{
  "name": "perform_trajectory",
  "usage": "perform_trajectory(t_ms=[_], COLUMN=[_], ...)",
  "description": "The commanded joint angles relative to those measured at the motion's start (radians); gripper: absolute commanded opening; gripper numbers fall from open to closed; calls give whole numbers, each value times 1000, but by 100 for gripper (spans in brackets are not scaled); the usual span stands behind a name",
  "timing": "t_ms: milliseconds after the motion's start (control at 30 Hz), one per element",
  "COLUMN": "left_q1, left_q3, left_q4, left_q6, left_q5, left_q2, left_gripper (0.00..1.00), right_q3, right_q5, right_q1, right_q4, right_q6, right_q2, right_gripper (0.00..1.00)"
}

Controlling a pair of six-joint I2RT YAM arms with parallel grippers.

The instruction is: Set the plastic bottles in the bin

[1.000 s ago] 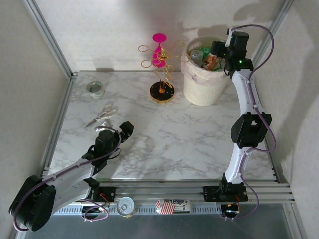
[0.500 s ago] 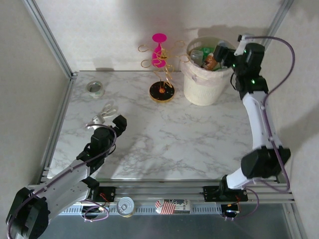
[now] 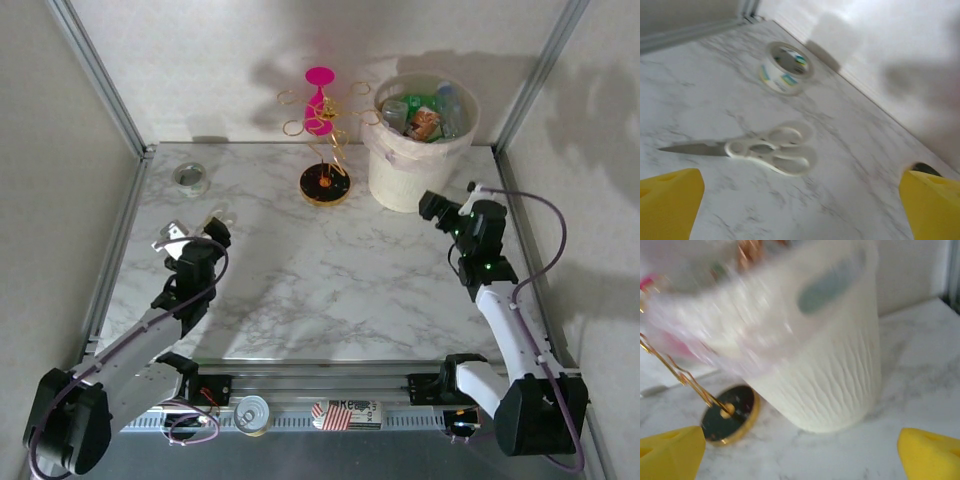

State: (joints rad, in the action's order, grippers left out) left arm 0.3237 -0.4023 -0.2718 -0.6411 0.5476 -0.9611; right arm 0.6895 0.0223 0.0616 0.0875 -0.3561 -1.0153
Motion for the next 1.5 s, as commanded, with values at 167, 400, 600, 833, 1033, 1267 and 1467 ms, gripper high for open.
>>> perform_trajectory(t_ms=[167,400,600,833,1033,1267,1467], left_q1=[-30,-37,-40,-41,-43,-46,-57], left_q3=[-63,-58,-24,-40,18,7,-12], left_q4=[-7,-39,-63,-64,-298,-474,-649], left_q6=[118,150,176,228,284,382,576], left_q5=[179,244,352,432,500,411,128], left_q2=[-92,-109,-127,-202,-346,-463,-543], left_gripper=[100,100,100,100,100,100,100], right_q3=[-188,-251,-371,-326,-297,-325,-333], right_q5=[-139,-215,-287,-234,-207,-239,-234], right_q1=[5,5,5,7,12,15,21], right_q4=[268,484,812,806,783,811,824], right_q6=[114,182,186,217,239,234,247], right_q2=[-111,-250,-344,-419,-443,-422,-418], right_gripper=[99,99,99,99,99,99,99])
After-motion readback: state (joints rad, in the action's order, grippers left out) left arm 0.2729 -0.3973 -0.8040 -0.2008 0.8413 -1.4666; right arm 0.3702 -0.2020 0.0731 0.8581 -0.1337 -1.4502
